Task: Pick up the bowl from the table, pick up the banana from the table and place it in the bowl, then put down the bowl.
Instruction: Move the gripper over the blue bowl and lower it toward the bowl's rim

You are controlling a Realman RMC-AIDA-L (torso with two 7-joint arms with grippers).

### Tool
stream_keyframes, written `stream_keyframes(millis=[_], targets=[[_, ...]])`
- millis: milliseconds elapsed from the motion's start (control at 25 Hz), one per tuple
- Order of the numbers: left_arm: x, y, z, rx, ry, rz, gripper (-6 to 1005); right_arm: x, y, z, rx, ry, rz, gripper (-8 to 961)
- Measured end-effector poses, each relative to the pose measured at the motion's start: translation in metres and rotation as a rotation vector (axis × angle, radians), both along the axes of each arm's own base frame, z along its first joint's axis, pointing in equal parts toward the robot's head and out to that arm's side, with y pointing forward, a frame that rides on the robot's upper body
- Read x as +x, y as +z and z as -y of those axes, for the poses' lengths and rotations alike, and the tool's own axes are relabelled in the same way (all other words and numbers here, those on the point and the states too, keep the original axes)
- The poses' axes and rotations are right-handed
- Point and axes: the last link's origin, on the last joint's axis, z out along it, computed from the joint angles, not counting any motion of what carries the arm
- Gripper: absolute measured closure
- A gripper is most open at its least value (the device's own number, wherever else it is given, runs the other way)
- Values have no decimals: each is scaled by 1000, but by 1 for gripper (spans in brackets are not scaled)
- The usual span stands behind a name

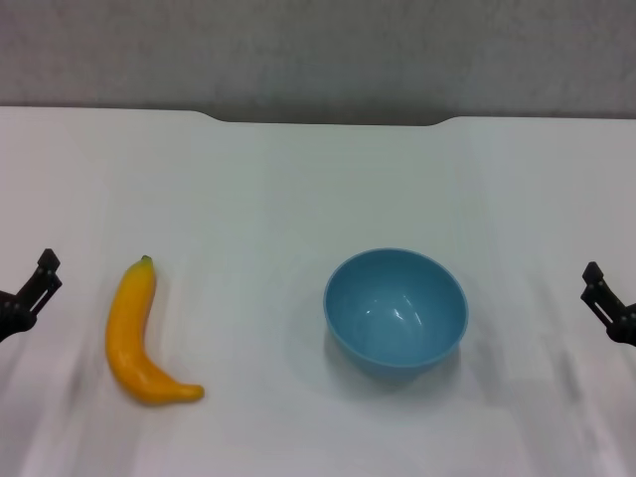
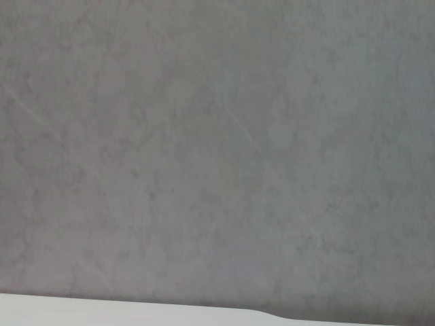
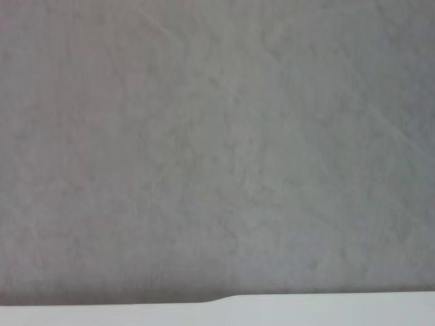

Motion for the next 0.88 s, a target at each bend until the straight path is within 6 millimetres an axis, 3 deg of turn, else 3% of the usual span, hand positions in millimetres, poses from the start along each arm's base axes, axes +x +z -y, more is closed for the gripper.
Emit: stream_keyframes(millis=[480,880], targets=[[1,0,-2,2,-4,2,108,2,1,-4,-3,-9,46,67],[5,5,-4,-15,-13,39,109,-13,-8,-14,-47,0,22,68]])
